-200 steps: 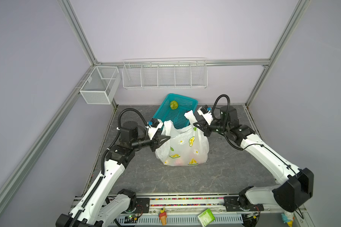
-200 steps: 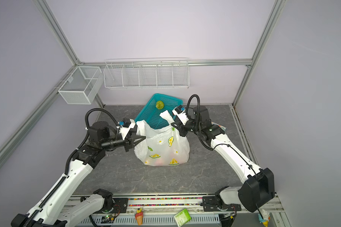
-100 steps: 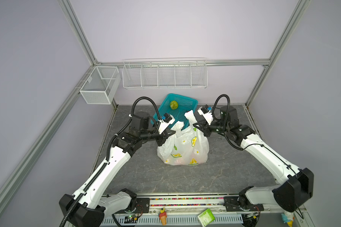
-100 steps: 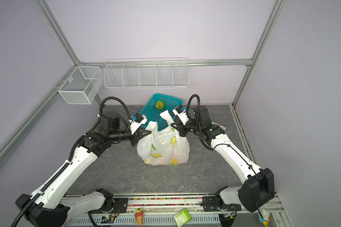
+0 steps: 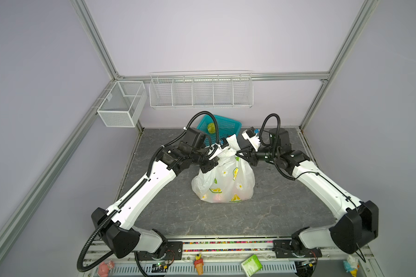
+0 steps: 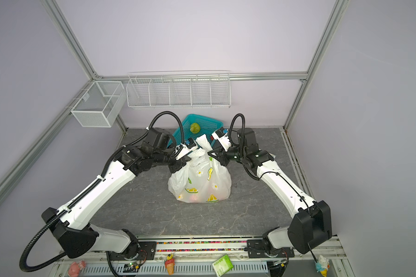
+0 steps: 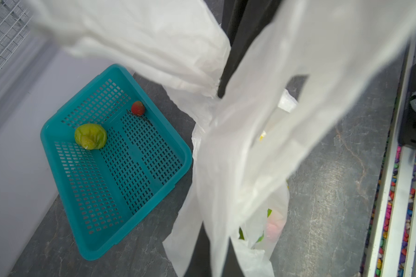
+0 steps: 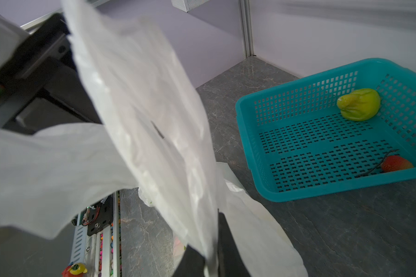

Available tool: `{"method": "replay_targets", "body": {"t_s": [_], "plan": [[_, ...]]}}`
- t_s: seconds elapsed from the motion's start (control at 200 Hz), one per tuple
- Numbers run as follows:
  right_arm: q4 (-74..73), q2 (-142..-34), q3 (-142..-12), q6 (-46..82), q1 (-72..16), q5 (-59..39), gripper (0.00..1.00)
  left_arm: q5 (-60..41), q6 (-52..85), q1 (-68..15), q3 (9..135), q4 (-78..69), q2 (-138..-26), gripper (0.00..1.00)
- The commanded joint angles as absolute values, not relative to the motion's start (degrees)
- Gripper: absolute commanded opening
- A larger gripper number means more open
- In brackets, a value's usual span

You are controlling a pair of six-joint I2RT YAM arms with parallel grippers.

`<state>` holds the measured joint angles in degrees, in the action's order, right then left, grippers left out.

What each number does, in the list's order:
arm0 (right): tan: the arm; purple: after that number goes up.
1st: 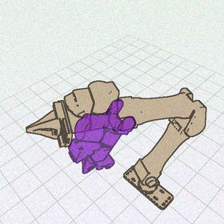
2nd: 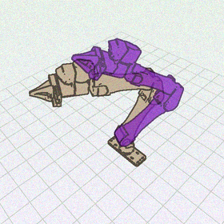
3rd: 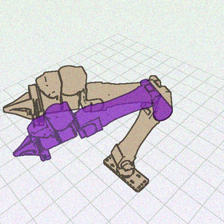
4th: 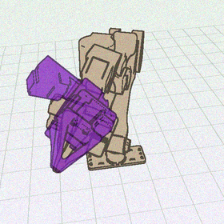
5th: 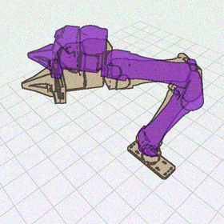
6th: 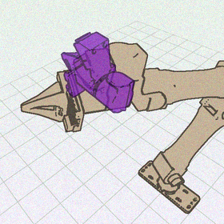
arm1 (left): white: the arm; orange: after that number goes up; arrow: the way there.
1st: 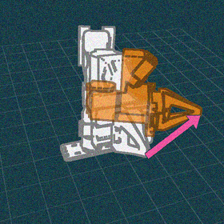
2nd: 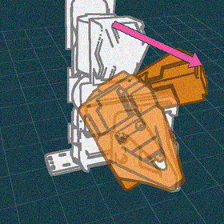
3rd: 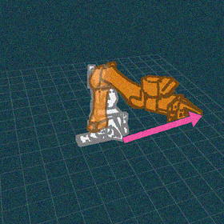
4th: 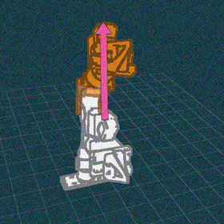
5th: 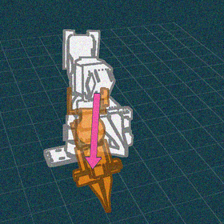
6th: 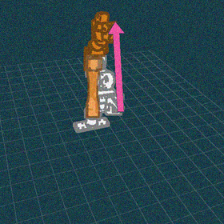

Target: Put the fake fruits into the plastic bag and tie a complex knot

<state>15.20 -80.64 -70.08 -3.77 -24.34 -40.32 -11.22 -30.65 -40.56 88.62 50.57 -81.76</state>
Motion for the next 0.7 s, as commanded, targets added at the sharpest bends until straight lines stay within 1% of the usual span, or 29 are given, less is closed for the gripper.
{"method": "replay_targets", "body": {"t_s": [0.0,0.29,0.385,0.485,0.505,0.53,0.59,0.65,0.7], "plan": [[13.8,-81.2,-70.8,-3.8,-24.0,-43.8,0.16,-7.1,-34.1,-41.0,91.8,54.9,-83.8,0.00],[10.7,-80.7,-67.8,-8.0,-23.9,-43.5,0.37,-5.3,-35.6,-42.9,94.7,54.8,-86.7,0.00],[8.8,-80.4,-66.6,-9.7,-23.9,-44.4,0.48,-5.5,-35.8,-42.9,95.7,54.9,-87.3,0.00],[6.5,-80.3,-65.5,-10.9,-23.8,-45.0,0.56,-5.4,-35.9,-42.9,96.8,54.9,-87.9,0.00],[5.8,-80.2,-65.3,-10.9,-23.9,-44.9,0.60,-5.4,-35.9,-42.9,97.0,54.9,-88.0,0.00],[5.1,-80.0,-64.9,-11.1,-23.9,-44.7,0.64,-5.3,-35.9,-42.9,97.1,54.8,-87.9,0.00],[4.3,-79.4,-64.2,-11.5,-23.9,-43.0,0.67,-5.2,-35.9,-42.9,97.0,54.5,-88.0,0.00],[4.2,-78.5,-63.7,-12.1,-23.8,-39.2,0.72,-4.7,-36.0,-42.9,96.7,54.5,-88.0,0.00],[4.9,-78.0,-63.6,-12.9,-23.9,-35.6,0.78,-4.2,-36.1,-42.9,96.4,54.5,-87.8,0.00]]}}
